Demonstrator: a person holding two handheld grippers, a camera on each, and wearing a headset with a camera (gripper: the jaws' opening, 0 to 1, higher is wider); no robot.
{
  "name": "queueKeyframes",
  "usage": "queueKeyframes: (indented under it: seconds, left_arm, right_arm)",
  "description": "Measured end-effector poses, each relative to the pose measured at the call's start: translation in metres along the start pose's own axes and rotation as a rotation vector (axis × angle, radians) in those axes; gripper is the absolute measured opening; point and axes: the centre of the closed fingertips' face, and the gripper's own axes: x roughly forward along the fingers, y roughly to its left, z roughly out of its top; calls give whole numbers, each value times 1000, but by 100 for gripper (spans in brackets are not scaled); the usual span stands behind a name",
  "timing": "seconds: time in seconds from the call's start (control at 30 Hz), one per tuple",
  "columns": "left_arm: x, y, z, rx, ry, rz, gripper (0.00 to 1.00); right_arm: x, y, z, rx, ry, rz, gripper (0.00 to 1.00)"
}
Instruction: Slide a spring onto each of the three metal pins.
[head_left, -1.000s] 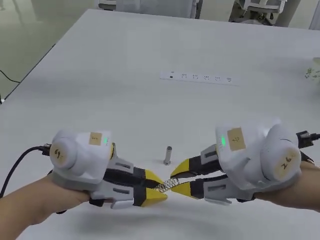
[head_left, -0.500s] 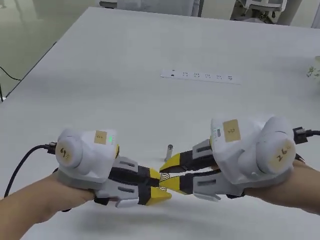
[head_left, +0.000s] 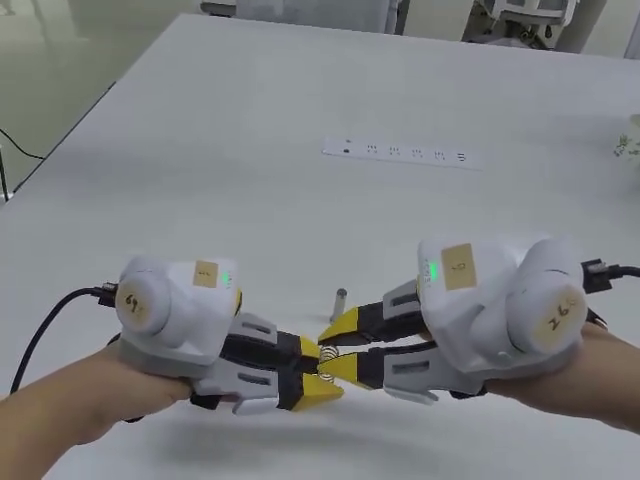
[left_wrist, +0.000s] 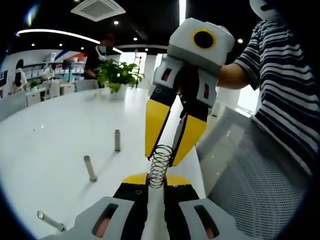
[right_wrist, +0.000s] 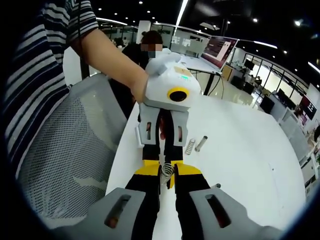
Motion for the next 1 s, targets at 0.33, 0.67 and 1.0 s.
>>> queueKeyframes:
  seconds: [0.33, 0.67, 1.0]
  left_arm:
    - [-4, 2, 0, -29, -1, 16, 4]
    - [-15, 9, 0, -63, -5, 59, 8]
    - [-27, 12, -3, -93, -16, 101, 15]
  right_arm:
    - [-1, -1, 2, -21, 19, 2, 7]
    - [-4, -4, 0, -28, 34, -14, 7]
    - [-5, -7, -3, -29, 43, -32, 7]
